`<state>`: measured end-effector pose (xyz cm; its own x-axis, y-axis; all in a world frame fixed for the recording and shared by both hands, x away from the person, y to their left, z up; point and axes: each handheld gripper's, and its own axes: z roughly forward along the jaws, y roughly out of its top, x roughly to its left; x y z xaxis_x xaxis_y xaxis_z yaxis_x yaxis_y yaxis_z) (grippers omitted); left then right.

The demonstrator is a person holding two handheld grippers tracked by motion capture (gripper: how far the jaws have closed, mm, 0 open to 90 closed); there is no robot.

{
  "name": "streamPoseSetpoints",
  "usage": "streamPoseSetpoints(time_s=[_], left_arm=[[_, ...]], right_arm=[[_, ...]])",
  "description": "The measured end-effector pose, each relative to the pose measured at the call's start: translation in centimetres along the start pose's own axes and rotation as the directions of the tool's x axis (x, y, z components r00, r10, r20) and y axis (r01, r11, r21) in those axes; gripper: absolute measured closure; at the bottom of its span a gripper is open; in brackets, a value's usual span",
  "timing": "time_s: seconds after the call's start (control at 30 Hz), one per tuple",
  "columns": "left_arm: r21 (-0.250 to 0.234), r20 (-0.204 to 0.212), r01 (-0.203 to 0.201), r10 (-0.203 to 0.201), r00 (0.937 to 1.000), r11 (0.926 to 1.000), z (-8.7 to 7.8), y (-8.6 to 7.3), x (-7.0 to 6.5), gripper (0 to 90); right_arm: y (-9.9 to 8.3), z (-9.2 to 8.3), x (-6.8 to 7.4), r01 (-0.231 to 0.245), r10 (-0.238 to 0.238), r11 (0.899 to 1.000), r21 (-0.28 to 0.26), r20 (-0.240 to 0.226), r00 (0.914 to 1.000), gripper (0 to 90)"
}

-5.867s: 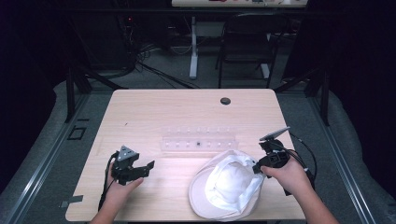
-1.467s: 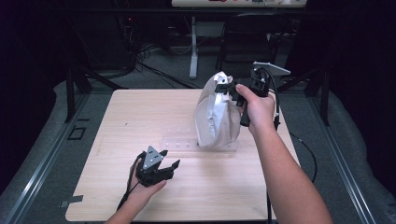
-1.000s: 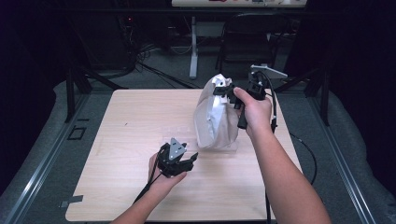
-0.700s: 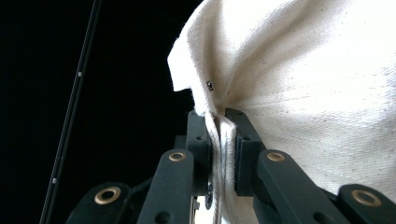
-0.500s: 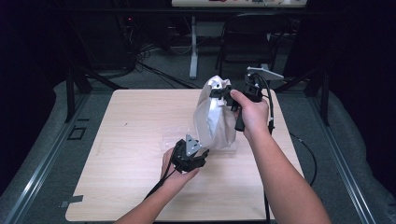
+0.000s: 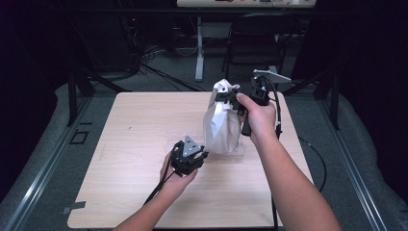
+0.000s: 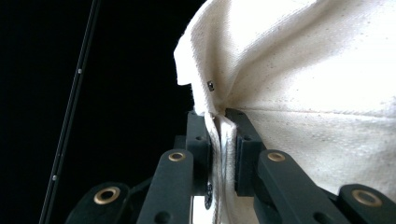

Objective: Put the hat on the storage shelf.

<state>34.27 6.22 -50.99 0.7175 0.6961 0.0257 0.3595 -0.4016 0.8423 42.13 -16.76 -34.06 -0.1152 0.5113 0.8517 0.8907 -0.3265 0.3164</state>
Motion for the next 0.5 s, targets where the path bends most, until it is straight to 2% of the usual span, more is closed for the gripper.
streamPoseSetpoints(time_s=[0.17,0.3,0.5], left_arm=[[-0.007,0.037,0.066,-0.065,0.9972,0.9978,-0.1,-0.2,0.7,73.9],[-0.005,0.024,0.072,-0.072,0.9971,0.9974,-0.1,-0.2,0.7,75.2],[-0.004,0.022,0.117,-0.117,0.9929,0.9931,-0.1,-0.2,1.4,77.7]], right_arm=[[0.0,0.9,0.1,0.007,-0.007,1.000,0.019,0.013,0.9999,80.7],[0.0,1.6,0.0,0.011,-0.011,1.000,0.026,0.016,0.9998,80.5],[-0.1,2.2,0.0,0.014,-0.015,1.000,0.026,0.029,0.9995,80.5]])
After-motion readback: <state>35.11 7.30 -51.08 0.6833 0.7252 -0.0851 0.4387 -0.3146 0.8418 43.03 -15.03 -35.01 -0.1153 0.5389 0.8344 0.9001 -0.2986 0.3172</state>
